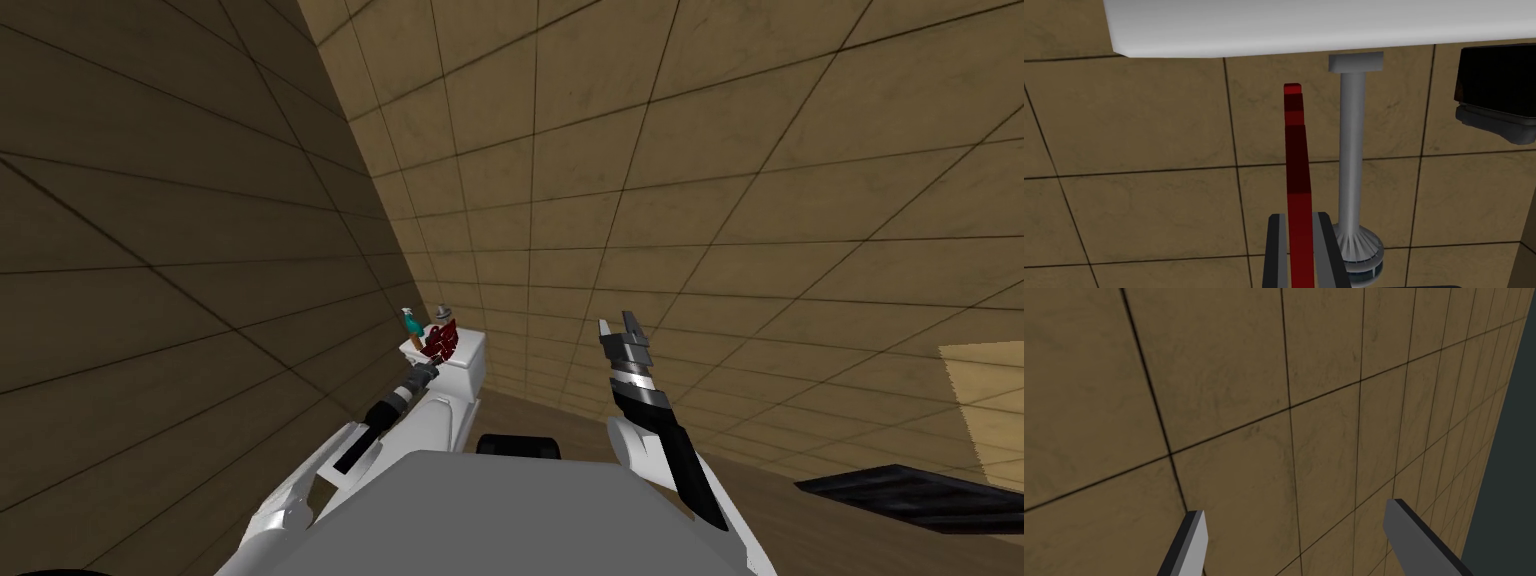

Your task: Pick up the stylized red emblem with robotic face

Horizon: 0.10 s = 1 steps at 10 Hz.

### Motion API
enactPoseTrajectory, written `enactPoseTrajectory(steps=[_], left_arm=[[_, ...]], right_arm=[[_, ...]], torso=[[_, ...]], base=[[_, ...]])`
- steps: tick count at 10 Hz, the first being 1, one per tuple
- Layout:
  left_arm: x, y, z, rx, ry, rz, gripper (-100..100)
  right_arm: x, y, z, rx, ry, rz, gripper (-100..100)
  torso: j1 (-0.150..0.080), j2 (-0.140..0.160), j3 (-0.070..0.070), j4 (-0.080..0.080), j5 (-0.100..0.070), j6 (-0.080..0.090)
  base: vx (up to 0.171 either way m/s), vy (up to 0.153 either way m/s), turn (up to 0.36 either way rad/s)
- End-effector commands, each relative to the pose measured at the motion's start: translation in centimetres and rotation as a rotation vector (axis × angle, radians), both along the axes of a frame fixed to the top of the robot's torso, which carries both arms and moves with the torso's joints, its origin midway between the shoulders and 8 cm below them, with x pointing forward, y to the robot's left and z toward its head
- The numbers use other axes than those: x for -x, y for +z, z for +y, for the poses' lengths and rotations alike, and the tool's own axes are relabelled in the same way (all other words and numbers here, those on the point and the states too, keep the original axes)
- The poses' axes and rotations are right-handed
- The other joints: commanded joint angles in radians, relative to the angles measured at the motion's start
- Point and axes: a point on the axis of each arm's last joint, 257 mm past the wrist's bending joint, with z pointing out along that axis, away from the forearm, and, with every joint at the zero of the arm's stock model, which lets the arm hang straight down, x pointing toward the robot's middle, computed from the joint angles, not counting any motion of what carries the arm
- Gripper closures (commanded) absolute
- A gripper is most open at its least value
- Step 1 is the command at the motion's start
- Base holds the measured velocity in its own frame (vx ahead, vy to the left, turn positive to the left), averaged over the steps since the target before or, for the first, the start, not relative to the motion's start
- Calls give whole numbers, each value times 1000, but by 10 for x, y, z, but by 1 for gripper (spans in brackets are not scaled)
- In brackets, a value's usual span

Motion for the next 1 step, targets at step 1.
enactPoseTrajectory(steps=[1], left_arm=[[0,0,0,0,0,0,0]], right_arm=[[0,0,0,0,0,0,0]], torso=[[0,0,0,0,0,0]], base=[[0,0,0]])
